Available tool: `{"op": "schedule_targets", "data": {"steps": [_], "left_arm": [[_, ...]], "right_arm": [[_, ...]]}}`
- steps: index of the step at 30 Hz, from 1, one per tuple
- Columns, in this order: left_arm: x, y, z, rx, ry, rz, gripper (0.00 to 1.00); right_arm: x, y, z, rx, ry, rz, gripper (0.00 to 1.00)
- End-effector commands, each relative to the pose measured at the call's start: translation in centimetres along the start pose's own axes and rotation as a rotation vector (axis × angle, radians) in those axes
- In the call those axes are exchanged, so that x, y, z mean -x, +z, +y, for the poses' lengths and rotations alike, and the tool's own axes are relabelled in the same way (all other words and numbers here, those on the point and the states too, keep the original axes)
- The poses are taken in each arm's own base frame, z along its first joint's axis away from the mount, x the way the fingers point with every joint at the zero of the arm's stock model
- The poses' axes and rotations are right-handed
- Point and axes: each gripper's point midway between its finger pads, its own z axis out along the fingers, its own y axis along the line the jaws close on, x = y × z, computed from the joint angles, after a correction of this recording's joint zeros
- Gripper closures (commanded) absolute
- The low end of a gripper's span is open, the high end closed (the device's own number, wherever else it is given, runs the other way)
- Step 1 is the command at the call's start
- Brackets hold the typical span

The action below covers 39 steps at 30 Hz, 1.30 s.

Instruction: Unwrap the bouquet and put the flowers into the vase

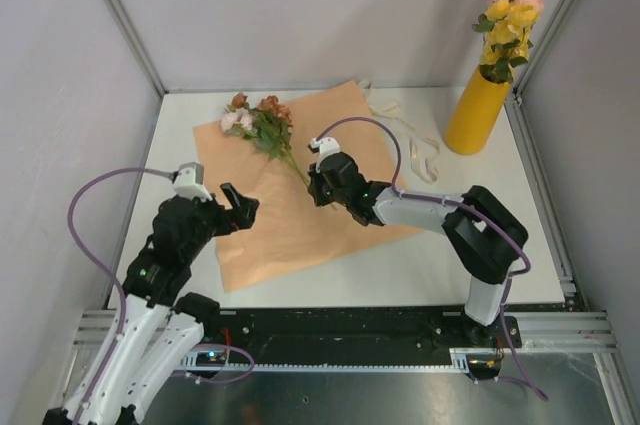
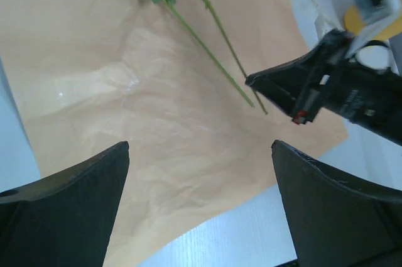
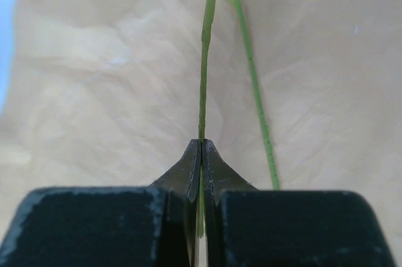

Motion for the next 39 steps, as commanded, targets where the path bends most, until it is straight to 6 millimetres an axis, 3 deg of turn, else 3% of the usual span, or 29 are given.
{"op": "schedule_targets", "data": {"steps": [1, 8, 14, 18, 23, 27, 29, 34, 38, 39], "left_arm": [[1.4, 1.4, -2.1, -0.040, -0.147, 0.011, 0.01], [2.0, 6.8, -3.2, -0.049, -0.289, 0.003, 0.06], [1.1, 11.6, -5.4, -0.166, -0.360, 0.026, 0.18], [-0.2, 13.7, -5.2, -0.158, -0.369, 0.063, 0.23], [-0.8, 14.9, -5.7, -0.189, -0.378, 0.079, 0.35], [-0.5, 15.0, -6.3, -0.221, -0.373, 0.074, 0.56], [-0.4, 15.0, -6.4, -0.225, -0.369, 0.073, 0.61], [-0.9, 15.1, -6.1, -0.214, -0.369, 0.075, 0.62], [-1.4, 15.2, -5.8, -0.204, -0.381, 0.087, 0.55], [-1.5, 15.2, -5.8, -0.204, -0.382, 0.088, 0.58]], "right_arm": [[4.5, -2.9, 2.5, 0.114, 0.090, -0.156, 1.00], [4.4, -4.6, 5.3, 0.210, 0.180, -0.175, 1.00], [4.5, -6.0, 6.6, 0.244, 0.211, -0.205, 1.00], [4.4, -7.0, 7.2, 0.257, 0.219, -0.232, 1.00], [4.3, -7.4, 7.5, 0.254, 0.215, -0.249, 1.00], [4.6, -7.6, 7.8, 0.262, 0.220, -0.260, 1.00], [4.6, -7.7, 8.0, 0.271, 0.221, -0.263, 1.00], [4.5, -7.9, 8.7, 0.281, 0.215, -0.265, 1.00], [4.3, -8.1, 9.3, 0.285, 0.205, -0.266, 1.00], [4.3, -8.1, 9.3, 0.286, 0.203, -0.266, 1.00]]}}
